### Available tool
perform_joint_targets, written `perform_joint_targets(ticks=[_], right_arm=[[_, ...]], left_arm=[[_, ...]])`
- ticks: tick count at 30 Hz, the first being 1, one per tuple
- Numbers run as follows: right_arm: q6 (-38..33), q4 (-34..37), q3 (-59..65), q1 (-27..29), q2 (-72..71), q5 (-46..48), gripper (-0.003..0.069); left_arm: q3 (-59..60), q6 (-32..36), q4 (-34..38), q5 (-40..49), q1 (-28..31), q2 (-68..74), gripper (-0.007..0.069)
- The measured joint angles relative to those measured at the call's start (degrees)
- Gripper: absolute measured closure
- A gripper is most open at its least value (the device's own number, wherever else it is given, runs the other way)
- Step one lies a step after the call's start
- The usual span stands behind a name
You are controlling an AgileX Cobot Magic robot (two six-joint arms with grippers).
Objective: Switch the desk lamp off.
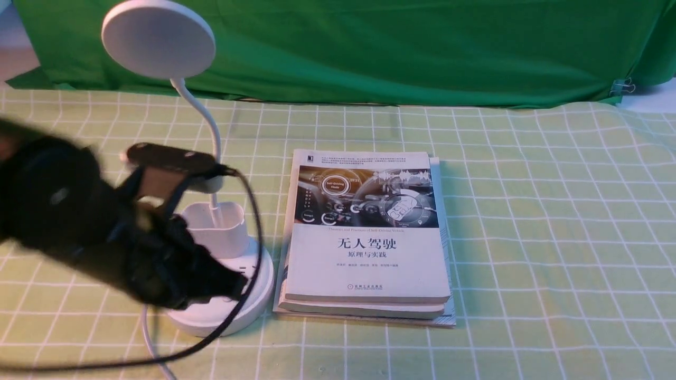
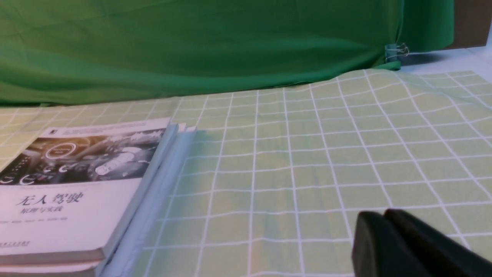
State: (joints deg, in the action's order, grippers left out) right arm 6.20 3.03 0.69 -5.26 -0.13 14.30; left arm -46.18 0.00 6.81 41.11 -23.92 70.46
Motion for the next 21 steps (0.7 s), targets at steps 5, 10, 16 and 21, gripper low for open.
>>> perform_joint_targets(ticks=[5,10,16,21], right_arm=[[0.00,0.00,0.00,0.00,0.00,0.00,0.0630],[0.06,0.00,0.00,0.00,0.00,0.00,0.0630],[0.07,0.00,0.00,0.00,0.00,0.00,0.0630],[0.01,0.00,0.00,0.00,0.00,0.00,0.0630]], left_arm=[[13.77,0.00,1.30,-15.07,0.00,-20.38,0.0619],[24.45,0.00,1.63,-26.88,0.00,-37.53,0.0619],[32.58,0.00,-0.42,-30.61,0.00,-51.19,0.0619],[34.89,0.00,-1.38,-30.87,0.00,-55.27,0.0619]])
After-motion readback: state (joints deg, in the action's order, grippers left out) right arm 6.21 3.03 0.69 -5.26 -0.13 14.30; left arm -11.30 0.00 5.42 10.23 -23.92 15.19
